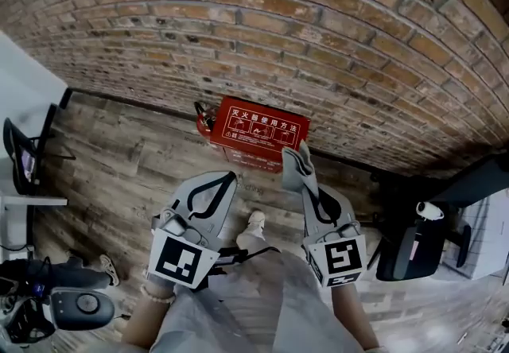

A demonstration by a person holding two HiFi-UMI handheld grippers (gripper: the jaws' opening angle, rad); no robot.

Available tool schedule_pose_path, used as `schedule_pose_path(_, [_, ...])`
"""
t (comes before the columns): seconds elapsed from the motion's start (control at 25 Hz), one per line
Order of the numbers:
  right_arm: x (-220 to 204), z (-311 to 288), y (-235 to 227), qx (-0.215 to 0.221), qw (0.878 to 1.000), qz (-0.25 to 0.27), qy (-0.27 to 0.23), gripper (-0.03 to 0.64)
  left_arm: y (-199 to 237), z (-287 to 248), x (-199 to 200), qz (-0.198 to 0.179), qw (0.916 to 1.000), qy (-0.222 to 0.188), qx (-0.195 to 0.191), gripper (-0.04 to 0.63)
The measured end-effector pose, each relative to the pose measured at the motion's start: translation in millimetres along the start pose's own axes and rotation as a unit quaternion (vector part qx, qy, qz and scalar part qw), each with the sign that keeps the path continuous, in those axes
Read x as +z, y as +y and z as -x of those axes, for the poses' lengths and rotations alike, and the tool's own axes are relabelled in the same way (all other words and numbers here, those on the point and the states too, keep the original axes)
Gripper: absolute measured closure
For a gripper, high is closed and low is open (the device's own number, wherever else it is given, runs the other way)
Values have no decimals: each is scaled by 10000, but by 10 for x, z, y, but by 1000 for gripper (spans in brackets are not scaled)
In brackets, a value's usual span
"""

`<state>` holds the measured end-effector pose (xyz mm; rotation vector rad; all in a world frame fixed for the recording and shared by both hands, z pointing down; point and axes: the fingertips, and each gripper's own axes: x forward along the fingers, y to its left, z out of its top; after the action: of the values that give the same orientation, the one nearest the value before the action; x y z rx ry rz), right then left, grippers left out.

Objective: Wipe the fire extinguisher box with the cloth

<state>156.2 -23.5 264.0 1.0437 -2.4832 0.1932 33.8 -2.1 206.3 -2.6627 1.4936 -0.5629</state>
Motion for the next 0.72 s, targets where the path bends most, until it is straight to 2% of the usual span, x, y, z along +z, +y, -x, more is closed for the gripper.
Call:
schedule_pose_path(0.36, [-16,-156,-245,180,9998,-36,-92,597,78,-246,91,18,9997,66,220,597])
schedule_pose_path(0.72, [-93,-234,-251,314,9995,-42,-53,597,115,-291,40,60,9993,110,360,597])
